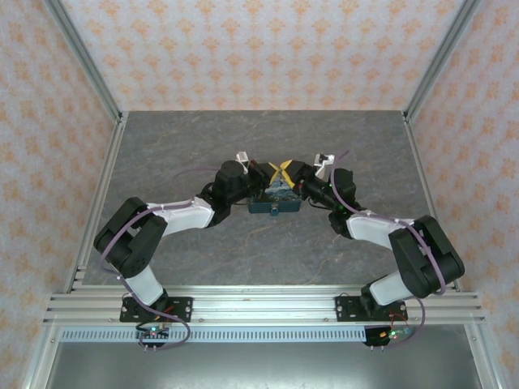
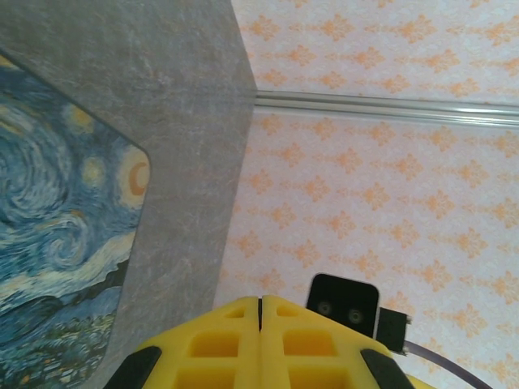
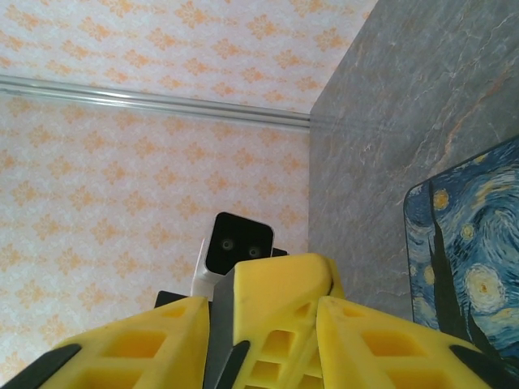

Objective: Unlock a padlock with a key

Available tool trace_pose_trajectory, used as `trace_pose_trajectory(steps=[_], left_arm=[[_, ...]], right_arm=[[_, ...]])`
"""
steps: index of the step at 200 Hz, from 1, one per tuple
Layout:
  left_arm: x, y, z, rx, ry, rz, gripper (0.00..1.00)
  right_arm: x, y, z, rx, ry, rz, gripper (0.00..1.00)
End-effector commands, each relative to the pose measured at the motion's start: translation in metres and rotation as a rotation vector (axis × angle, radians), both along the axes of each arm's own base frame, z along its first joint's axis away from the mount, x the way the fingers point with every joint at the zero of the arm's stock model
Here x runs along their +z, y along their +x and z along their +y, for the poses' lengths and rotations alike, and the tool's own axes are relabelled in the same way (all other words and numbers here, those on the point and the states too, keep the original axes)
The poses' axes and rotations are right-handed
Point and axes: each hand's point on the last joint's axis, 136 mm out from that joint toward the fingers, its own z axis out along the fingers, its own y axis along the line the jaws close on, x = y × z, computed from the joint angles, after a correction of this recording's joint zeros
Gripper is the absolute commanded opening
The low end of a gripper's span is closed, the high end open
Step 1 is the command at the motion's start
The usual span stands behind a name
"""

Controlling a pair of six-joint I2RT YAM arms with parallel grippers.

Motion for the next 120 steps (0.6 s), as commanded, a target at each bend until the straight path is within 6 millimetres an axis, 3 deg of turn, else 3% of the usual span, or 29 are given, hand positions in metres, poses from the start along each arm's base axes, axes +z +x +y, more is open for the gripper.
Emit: trace_pose_trajectory(steps=[1,41,77,120], left_arm=[[0.011,-0.002,0.001,0.014,0.009,-0.01,0.0],[0.012,-0.002,0.001,0.016,0.01,-0.011,0.0],[0.014,-0.002,0.002,0.017,0.015,-0.014,0.0],[0.014,-0.002,0.004,0.023,0.02,-0.014,0.0]], right_arm=[[0.011,0.002,0.007,0.011,-0.008,-0.056,0.38],[0.0,-0.001,0.011,0.021,-0.033,-0.035,0.36],[-0.011,-0.004,0.007,0.008,-0.061,-0.022,0.48],[-0.012,-0.006,0.005,0.009,-0.077,-0.022,0.43]])
